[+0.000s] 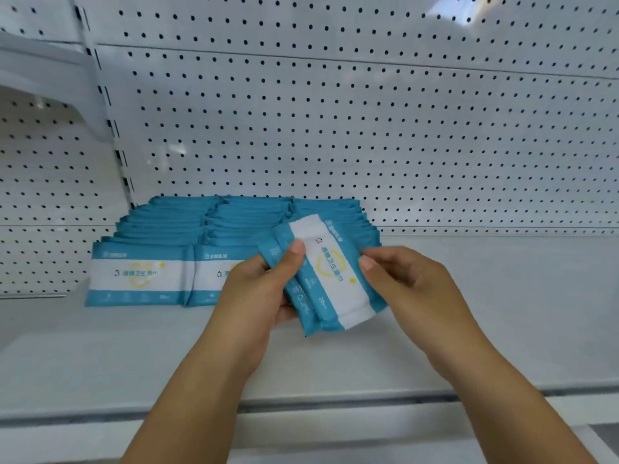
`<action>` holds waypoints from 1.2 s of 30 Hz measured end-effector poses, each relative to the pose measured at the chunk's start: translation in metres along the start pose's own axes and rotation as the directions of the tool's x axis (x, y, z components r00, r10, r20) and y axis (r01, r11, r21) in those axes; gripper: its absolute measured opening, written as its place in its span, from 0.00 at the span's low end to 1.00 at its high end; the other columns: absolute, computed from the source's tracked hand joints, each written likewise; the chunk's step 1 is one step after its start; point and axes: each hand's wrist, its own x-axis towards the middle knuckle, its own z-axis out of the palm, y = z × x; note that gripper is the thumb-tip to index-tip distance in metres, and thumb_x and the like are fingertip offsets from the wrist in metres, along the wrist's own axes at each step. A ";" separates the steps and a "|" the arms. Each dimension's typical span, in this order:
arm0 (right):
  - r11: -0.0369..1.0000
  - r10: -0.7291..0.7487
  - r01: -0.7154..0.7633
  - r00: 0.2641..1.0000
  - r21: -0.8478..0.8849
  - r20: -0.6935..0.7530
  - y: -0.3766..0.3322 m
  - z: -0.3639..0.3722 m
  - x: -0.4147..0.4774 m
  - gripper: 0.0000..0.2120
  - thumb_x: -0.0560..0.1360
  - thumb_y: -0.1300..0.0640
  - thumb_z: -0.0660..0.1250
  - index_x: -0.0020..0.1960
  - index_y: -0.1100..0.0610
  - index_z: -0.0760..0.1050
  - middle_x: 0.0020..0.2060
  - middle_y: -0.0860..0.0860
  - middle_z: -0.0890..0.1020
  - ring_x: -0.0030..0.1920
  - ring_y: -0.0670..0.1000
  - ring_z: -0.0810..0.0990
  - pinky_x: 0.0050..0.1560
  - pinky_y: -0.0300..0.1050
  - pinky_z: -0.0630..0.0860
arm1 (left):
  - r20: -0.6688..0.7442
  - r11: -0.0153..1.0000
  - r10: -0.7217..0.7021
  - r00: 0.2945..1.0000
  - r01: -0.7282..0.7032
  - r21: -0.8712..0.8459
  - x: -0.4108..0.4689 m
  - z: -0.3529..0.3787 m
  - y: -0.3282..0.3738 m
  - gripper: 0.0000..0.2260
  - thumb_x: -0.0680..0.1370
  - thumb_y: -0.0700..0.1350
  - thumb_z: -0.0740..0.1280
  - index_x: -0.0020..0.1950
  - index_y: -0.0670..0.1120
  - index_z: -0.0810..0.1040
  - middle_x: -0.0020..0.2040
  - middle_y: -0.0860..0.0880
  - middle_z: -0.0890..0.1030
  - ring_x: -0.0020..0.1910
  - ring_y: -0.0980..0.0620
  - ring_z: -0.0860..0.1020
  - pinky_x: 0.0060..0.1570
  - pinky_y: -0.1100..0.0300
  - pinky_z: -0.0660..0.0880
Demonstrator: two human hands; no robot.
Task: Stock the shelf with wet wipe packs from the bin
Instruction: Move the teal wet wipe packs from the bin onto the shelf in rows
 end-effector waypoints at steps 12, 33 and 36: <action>0.996 -0.021 0.018 0.999 0.088 0.034 0.004 0.003 0.002 0.08 0.74 0.60 0.75 0.52 0.50 0.84 0.44 0.46 0.87 0.40 0.45 0.80 0.45 0.40 0.78 | -0.042 0.998 0.035 0.999 -0.032 0.056 -0.008 0.010 -0.001 0.13 0.77 0.52 0.70 0.58 0.48 0.83 0.51 0.49 0.87 0.51 0.48 0.85 0.52 0.44 0.82; 0.816 -0.372 0.348 0.927 -0.462 0.040 0.012 0.003 0.032 0.14 0.74 0.66 0.74 0.56 0.52 0.85 0.44 0.34 0.76 0.49 0.44 0.73 0.53 0.23 0.65 | -0.531 0.968 0.251 0.810 -0.210 0.138 0.003 -0.029 0.000 0.12 0.77 0.49 0.73 0.59 0.50 0.79 0.50 0.55 0.84 0.43 0.60 0.84 0.33 0.69 0.77; 0.771 -0.403 0.392 0.911 -0.503 0.091 0.019 0.014 0.042 0.14 0.72 0.66 0.75 0.55 0.53 0.85 0.42 0.33 0.74 0.49 0.39 0.68 0.54 0.22 0.63 | -0.516 0.979 0.202 0.833 -0.184 0.086 0.005 -0.030 -0.001 0.12 0.77 0.49 0.73 0.59 0.49 0.80 0.49 0.54 0.85 0.41 0.61 0.84 0.31 0.69 0.77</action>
